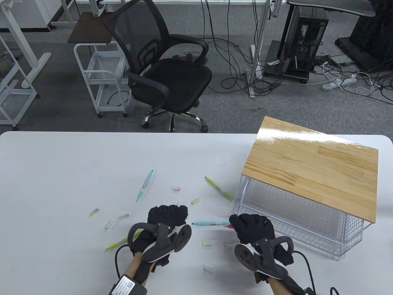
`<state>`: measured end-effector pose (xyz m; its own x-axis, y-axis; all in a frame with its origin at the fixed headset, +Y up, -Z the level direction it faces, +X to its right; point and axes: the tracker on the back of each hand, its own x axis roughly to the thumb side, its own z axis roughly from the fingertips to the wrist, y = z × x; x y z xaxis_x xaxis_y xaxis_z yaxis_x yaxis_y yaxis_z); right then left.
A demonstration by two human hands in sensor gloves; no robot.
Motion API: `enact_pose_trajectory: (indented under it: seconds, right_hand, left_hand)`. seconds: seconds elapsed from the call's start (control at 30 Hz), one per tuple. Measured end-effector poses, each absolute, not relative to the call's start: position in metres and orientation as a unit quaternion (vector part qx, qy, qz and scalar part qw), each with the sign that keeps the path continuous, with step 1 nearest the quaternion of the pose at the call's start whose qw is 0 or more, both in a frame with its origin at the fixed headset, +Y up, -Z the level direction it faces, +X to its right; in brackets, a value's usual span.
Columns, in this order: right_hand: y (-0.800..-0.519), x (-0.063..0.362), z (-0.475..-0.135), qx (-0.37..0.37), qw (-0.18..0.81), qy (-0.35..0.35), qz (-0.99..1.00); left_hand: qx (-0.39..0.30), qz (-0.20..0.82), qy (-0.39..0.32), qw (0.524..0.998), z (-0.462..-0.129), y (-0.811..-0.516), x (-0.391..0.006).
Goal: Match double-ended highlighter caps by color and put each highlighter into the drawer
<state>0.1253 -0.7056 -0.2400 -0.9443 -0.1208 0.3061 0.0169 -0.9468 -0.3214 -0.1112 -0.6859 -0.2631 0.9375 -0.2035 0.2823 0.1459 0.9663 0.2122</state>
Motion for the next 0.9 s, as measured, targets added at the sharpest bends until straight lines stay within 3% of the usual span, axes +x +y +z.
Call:
enact_pose_trajectory:
  seconds: [0.23,0.9]
  right_hand:
    - [-0.703,0.116,-0.239,-0.182,0.038,0.163,-0.969]
    - [-0.708,0.085,-0.229,-0.228,0.028,0.175,-0.957]
  left_hand:
    - [0.12,-0.071,-0.179,0.974,-0.249,-0.692,-0.111]
    - [0.088,-0.009,-0.195,0.977,-0.243,-0.713,-0.1]
